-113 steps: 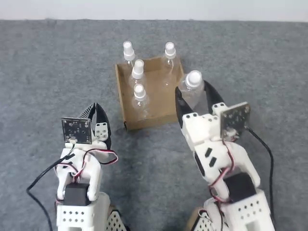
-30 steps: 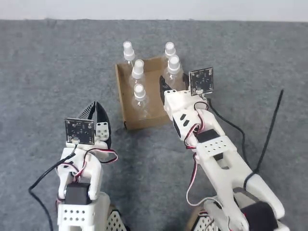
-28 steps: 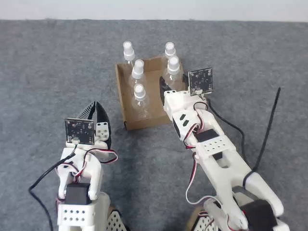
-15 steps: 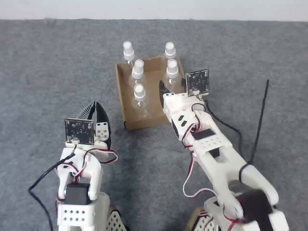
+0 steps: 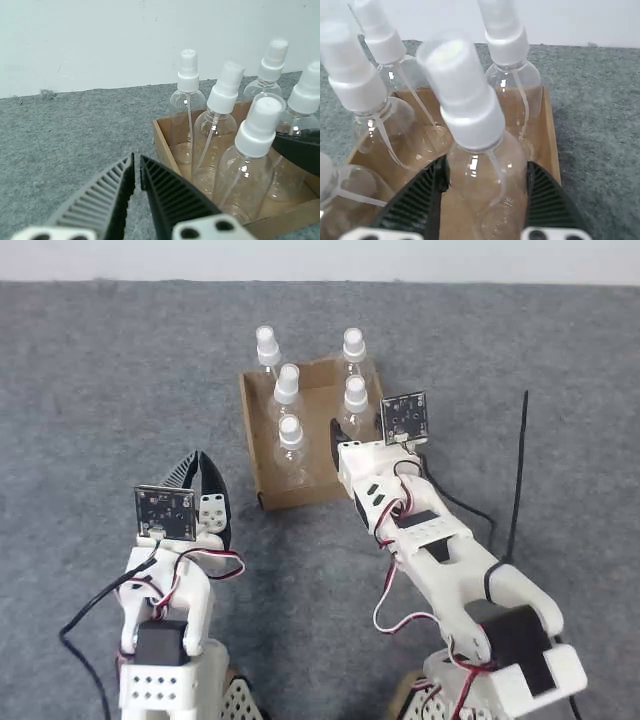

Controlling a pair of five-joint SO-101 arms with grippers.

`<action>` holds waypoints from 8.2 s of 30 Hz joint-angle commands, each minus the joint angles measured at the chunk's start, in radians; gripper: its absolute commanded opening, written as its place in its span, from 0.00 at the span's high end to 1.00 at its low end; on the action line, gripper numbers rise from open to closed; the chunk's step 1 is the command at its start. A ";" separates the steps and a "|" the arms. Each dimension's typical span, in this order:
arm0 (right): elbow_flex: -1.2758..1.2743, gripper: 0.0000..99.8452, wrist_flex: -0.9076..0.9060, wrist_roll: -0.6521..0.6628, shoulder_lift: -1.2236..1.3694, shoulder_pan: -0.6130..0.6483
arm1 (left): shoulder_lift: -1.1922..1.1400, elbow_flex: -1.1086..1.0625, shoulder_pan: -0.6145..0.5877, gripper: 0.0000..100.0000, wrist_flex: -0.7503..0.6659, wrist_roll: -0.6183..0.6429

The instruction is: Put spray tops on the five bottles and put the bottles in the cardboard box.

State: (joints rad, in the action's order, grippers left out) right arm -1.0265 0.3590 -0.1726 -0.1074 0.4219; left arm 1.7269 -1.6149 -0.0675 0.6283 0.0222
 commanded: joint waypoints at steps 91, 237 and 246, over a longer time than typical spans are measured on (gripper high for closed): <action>0.035 0.69 0.012 -0.006 0.050 -0.004 | 0.021 0.005 -0.005 0.99 -0.031 -0.012; 0.479 0.65 -0.779 0.081 -0.153 0.039 | 0.021 0.005 0.005 0.99 -0.031 -0.012; 0.476 0.65 -0.837 0.080 -0.217 0.096 | 0.021 0.005 0.005 0.99 -0.031 -0.012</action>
State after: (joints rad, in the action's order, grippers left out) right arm -0.6168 -0.4342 -0.0806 -0.2179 0.4864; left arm 1.7315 -1.6149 -0.0675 0.6283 0.0192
